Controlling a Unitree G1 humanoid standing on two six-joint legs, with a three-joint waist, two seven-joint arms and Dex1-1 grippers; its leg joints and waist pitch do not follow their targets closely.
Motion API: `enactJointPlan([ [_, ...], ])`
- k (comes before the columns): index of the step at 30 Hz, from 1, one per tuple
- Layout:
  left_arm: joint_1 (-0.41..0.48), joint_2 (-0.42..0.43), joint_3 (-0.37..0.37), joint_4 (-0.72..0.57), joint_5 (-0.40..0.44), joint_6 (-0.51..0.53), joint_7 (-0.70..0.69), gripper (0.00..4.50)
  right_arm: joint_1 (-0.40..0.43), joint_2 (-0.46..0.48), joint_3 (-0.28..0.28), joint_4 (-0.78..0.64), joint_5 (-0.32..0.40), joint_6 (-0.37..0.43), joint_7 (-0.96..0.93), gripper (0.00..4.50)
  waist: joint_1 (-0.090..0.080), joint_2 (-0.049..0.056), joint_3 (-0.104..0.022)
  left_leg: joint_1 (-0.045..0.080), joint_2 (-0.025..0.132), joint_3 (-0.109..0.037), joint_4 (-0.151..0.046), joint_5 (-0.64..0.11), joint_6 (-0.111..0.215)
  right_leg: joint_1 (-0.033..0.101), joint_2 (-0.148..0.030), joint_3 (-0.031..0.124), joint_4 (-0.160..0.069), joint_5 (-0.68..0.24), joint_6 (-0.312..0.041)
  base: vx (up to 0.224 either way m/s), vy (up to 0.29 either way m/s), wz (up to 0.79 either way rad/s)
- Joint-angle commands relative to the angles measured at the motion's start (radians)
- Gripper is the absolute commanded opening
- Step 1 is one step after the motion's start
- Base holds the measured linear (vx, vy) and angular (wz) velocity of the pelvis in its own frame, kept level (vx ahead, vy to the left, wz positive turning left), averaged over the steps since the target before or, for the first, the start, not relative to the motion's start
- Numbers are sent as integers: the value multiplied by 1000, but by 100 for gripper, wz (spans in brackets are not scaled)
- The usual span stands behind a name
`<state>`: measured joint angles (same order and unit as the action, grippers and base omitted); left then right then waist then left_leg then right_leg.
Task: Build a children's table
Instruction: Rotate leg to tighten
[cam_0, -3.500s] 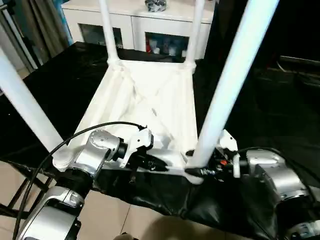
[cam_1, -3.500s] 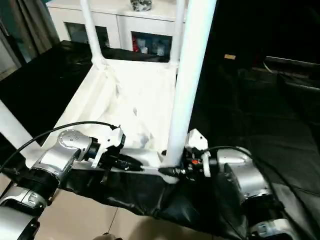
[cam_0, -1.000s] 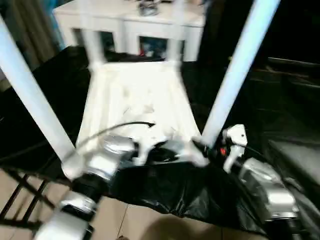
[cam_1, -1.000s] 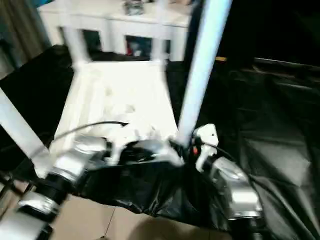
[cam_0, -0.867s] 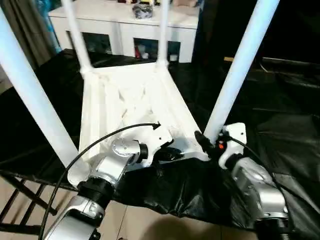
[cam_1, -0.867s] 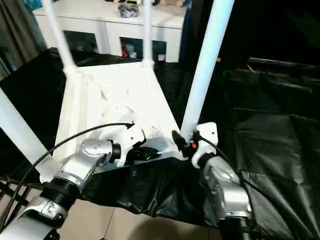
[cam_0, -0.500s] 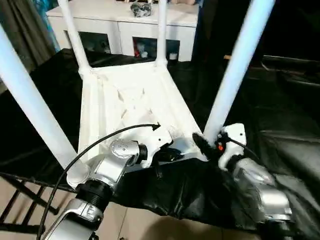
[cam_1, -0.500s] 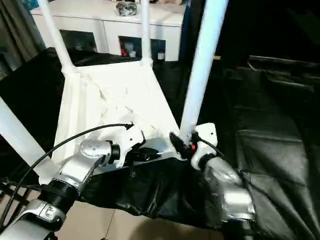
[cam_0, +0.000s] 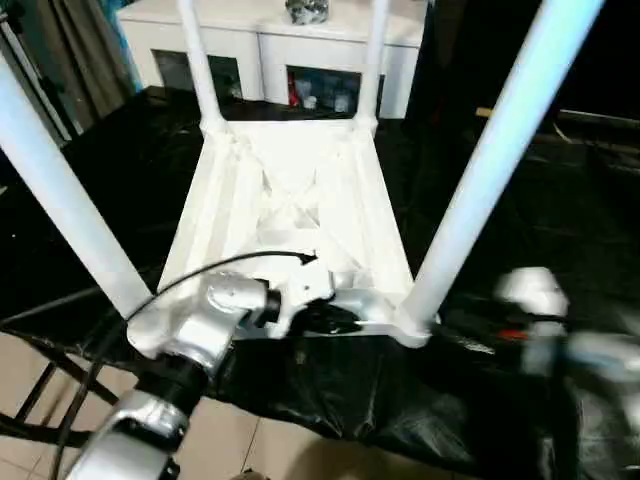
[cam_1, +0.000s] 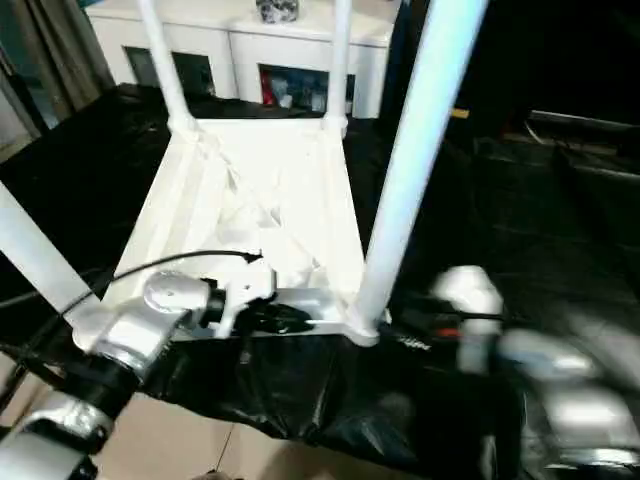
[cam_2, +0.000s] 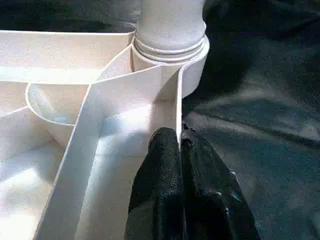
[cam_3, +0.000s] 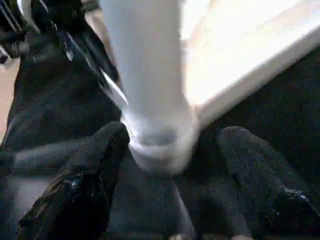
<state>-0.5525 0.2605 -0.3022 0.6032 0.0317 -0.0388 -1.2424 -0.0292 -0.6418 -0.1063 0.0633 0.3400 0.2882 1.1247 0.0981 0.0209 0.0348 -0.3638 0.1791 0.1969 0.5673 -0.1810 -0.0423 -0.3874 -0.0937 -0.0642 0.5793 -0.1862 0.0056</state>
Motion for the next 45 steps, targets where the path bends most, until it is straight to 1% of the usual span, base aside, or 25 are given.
enactJointPlan([
  [1,-16,10,-8,12,-18,-26,-41,0,6,-27,-49,6,20,8,10,330,5,-22,-47,8,57,-19,-57,-203,102,42,-63,39,-66,-226,-219,0,0,0],
  [2,-17,12,-8,14,-18,-30,-47,0,9,-33,-60,8,20,4,7,330,5,-11,-48,7,57,-21,-57,-202,97,42,-63,39,-65,-229,-218,0,0,0],
  [4,-16,14,-9,13,-24,-31,-64,0,15,-34,-75,10,17,0,-8,330,2,-17,-50,7,58,-20,-55,-194,94,42,-62,38,-62,-199,-228,0,0,0],
  [5,-16,15,-9,14,-29,-33,-74,0,17,-35,-79,11,20,-1,-15,330,2,-17,-51,7,58,-19,-54,-190,96,42,-62,38,-61,-189,-231,0,0,0],
  [6,-16,14,-10,15,-34,-40,-83,0,17,-29,-83,14,18,-8,-35,330,4,-10,-52,8,58,-20,-53,-177,99,41,-62,37,-59,-169,-238,0,0,0],
  [7,-16,13,-12,17,-39,-47,-97,0,15,-22,-87,15,21,-11,-47,330,3,-15,-54,7,56,-19,-51,-166,105,42,-60,36,-57,-145,-245,0,0,0],
  [9,-19,14,-22,28,-44,-75,-125,0,7,-3,-92,26,18,-18,-83,330,5,-15,-56,6,56,-18,-48,-144,116,43,-60,36,-53,-113,-251,0,0,0],
  [10,-19,13,-28,27,-54,-79,-153,0,-3,12,-95,41,2,-34,-120,330,7,-10,-57,5,56,-19,-47,-135,121,42,-61,35,-50,-102,-255,0,0,0],
  [13,-20,10,-34,28,-67,-104,-190,0,-28,44,-104,75,-24,-53,-202,330,6,-12,-58,6,55,-17,-46,-124,114,41,-58,35,-47,-88,-265,0,0,0],
  [18,-36,0,-38,77,-59,-220,-208,0,-57,131,-118,63,-35,-71,-330,330,17,-11,-54,11,57,-16,-50,-166,90,36,-61,37,-53,-159,-240,0,0,0],
  [26,-56,15,-7,124,-55,-313,-174,0,-43,194,-102,27,-37,-84,-413,330,14,-12,-51,9,57,-18,-55,-223,53,35,-64,40,-57,-232,-206,0,0,0],
  [27,-36,27,59,82,-127,-252,-175,28,-37,241,-102,2,-57,-79,-488,334,15,2,-50,11,56,-19,-56,-234,44,32,-66,41,-58,-252,-203,0,0,0],
  [28,-23,33,97,54,-170,-213,-168,44,-35,262,-102,-10,-70,-74,-530,337,9,-5,-50,8,56,-19,-59,-234,31,32,-64,42,-56,-251,-200,0,0,0],
  [31,16,51,155,-19,-221,-141,-116,58,-31,293,-103,-34,-90,-38,-607,337,4,-4,-52,8,54,-19,-59,-242,20,30,-61,41,-53,-236,-218,0,0,0],
  [32,44,54,184,-59,-232,-122,-60,65,-27,302,-98,-47,-102,-30,-634,337,3,-2,-50,6,55,-20,-60,-244,18,30,-60,41,-51,-231,-218,0,0,0],
  [33,98,56,220,-137,-261,-66,8,82,-20,314,-82,-76,-121,-16,-667,337,-2,-6,-50,5,58,-22,-61,-251,16,31,-61,41,-45,-221,-217,0,0,0],
  [34,98,56,220,-137,-261,-66,8,92,-20,314,-82,-76,-121,-16,-667,337,-8,-12,-47,1,52,-21,-61,-247,25,33,-60,40,-50,-240,-205,0,0,0],
  [35,155,53,239,-199,-234,-27,106,92,-17,325,-57,-107,-134,-6,-681,337,-12,-16,-49,4,53,-19,-58,-242,31,30,-58,42,-51,-255,-195,0,0,0],
  [36,170,51,243,-211,-217,-20,140,92,-16,328,-49,-116,-137,-6,-681,337,-14,-14,-47,-1,54,-21,-59,-235,34,33,-59,42,-51,-254,-189,0,0,0],
  [37,170,51,243,-211,-217,-20,140,92,-16,328,-49,-116,-137,-6,-681,337,-17,-11,-47,3,52,-19,-58,-234,39,28,-54,43,-57,-265,-173,0,0,0],
  [38,195,47,251,-238,-220,-6,161,92,-16,331,-35,-125,-134,-8,-669,337,-18,-15,-48,3,51,-19,-59,-230,41,28,-53,43,-58,-267,-168,0,0,0],
  [39,247,47,262,-312,-224,77,182,92,-14,338,-9,-140,-127,-16,-636,337,-17,-15,-47,4,54,-20,-60,-225,38,27,-53,44,-57,-256,-166,0,0,0],
  [41,312,69,252,-417,-242,149,161,92,-15,336,29,-149,-103,-28,-571,337,-20,-14,-46,2,59,-20,-62,-224,41,28,-53,45,-51,-219,-179,0,0,0],
  [43,367,105,241,-512,-275,203,159,92,-14,326,75,-159,-86,-34,-512,337,-20,-11,-43,4,58,-19,-63,-236,42,25,-51,46,-53,-224,-184,0,0,0],
  [45,375,107,251,-521,-271,206,180,92,-11,321,88,-164,-77,-32,-488,337,-20,-13,-41,5,57,-18,-64,-256,37,23,-48,46,-55,-246,-181,0,0,0],
])
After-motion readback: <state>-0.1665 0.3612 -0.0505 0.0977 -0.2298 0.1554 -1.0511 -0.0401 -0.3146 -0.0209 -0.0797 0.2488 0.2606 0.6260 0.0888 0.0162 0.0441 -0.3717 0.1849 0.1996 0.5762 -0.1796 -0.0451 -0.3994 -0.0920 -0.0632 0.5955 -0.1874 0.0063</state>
